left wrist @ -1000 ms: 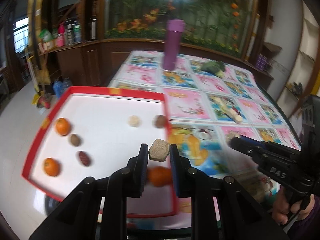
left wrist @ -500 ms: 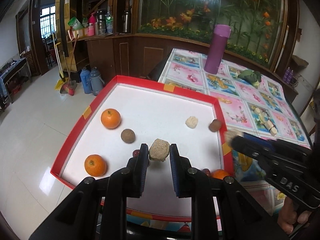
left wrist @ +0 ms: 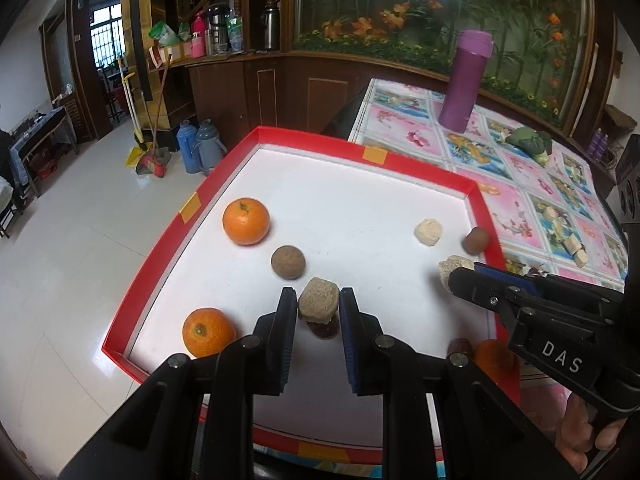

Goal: Organize fruits
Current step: 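Carry both cake pieces over the tray and open both grippers, then return both tools to the table while the right gripper grasps another cake piece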

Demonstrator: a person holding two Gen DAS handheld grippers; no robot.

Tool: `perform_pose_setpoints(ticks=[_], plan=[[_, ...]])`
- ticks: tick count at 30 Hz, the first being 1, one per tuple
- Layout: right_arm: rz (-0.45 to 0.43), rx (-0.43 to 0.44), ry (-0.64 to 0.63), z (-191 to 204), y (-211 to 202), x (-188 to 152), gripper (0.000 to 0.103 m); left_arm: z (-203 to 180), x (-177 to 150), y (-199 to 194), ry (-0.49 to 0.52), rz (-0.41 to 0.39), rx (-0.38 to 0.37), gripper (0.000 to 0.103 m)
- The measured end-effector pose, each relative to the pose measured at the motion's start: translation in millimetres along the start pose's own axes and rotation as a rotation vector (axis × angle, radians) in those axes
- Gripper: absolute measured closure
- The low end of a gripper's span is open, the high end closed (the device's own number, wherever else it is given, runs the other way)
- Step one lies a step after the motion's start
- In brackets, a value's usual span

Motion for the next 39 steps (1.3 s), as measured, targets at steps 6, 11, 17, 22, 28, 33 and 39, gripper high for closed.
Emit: perform_pose_setpoints(ticks=[6,11,17,22,28,33,39], plan=[[0.052,0.006,0.029,-4,12,-4,0.084,4,-2,5,-0.007,0.020,0.025,0.082],[0.058,0.006,0.021,-3,13,-5,0.084,2,-3,5,-0.002,0.021,0.041,0.082],[0.094,0.032,0.043,-8,13,-6,0.082,3,-3,6,-0.016,0.044,0.049,0.072],[0.037,0.088,0.089,-23,-8,-3,0.079,4,-3,3,-0.037,0.052,0.060,0.060],[-0.052,0.056,0.174,-66,-36,-2,0.060,-8,1,-1,-0.018,0.041,0.066,0.054],[-0.063,0.040,0.260,-106,-46,-11,0.060,-24,2,-2,0.005,0.041,0.066,0.049],[-0.049,0.012,0.306,-140,-51,-30,0.059,-42,4,-6,0.016,0.043,0.061,0.042]])
Point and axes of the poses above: each gripper's, at about its wrist camera, not at the fingertips, and y roughly the way its jaws point, z to its left, x to its top, the point moved 3 cm from there along y, roughly the way its jaws point, and after that the axes turned 6 degrees about -x, right-handed, at the moved point
